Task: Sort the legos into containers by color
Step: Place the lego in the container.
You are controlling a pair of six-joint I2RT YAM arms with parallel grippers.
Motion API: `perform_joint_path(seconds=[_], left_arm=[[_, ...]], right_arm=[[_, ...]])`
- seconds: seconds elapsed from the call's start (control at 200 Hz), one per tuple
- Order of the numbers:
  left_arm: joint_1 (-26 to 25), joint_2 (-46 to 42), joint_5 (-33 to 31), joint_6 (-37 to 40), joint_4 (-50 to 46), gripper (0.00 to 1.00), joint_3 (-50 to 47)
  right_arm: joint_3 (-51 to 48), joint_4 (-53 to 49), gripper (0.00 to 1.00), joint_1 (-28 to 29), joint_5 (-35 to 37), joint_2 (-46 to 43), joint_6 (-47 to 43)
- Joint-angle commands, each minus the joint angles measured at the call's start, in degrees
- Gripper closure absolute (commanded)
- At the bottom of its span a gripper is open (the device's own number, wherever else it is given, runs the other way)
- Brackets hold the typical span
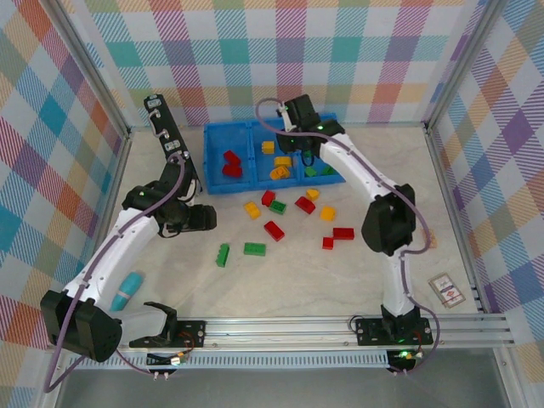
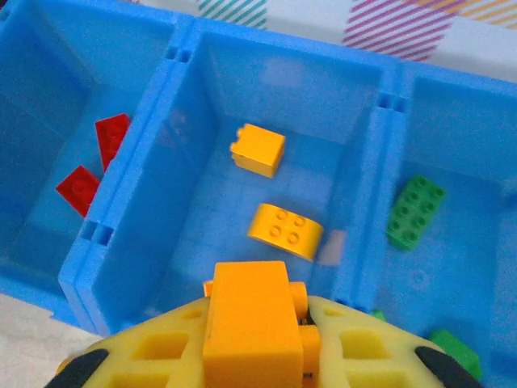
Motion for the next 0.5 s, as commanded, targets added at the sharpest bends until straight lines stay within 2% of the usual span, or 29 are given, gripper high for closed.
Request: perform_joint_path(seconds=[0.0, 0.495], left_arm=[[-0.3, -2.7, 1.5, -1.7, 0.0, 0.29, -1.4], [-0.3, -2.9, 1.7, -1.7, -0.5, 0.28, -2.3]], right_arm=[[4.8, -0.5, 0.77, 0.8, -0.1, 4.3, -2.8], [8.0, -1.2, 0.70, 1.1, -0.2, 14.7, -0.8]])
